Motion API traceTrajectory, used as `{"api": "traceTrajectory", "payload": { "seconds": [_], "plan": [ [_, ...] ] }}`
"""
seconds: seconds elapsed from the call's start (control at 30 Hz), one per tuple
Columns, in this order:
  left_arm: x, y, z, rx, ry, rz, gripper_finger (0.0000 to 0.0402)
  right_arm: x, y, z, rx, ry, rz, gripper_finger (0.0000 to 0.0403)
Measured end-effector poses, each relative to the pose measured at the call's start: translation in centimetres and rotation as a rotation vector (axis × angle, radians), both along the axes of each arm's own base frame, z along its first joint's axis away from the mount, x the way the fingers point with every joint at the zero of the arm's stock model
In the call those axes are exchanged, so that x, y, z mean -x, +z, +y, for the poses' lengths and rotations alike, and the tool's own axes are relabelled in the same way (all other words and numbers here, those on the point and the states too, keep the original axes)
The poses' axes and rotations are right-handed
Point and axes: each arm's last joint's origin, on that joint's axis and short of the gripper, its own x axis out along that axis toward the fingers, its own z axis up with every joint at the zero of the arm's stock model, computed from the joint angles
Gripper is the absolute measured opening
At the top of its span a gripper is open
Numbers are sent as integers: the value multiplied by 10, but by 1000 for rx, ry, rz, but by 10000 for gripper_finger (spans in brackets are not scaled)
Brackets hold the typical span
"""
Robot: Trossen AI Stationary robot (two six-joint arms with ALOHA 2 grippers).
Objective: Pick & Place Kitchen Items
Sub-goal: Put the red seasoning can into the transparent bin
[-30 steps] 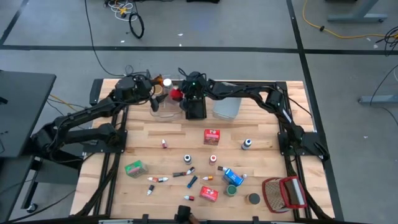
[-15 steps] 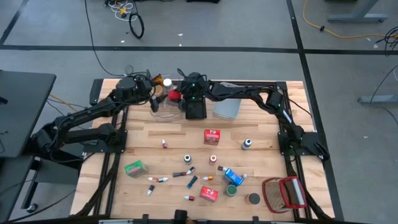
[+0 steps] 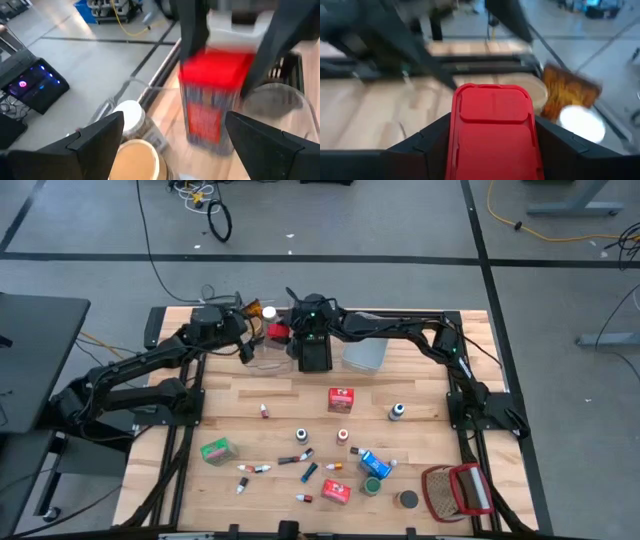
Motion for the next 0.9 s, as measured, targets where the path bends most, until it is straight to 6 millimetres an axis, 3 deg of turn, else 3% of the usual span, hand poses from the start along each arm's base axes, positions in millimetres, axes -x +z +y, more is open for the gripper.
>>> {"api": "traceTrajectory", "payload": {
  "seconds": [0.23, 0.63, 0.9],
  "plan": [
    [-6, 2, -7, 70, -263, -90, 357, 5, 24, 19, 62, 155, -3, 241],
    [-11, 3, -15, 87, -364, -108, 355, -2, 30, 37, 158, 277, -74, 241],
    [-11, 2, -15, 86, -331, -97, 289, -2, 31, 35, 168, 266, -88, 242]
  ]
}}
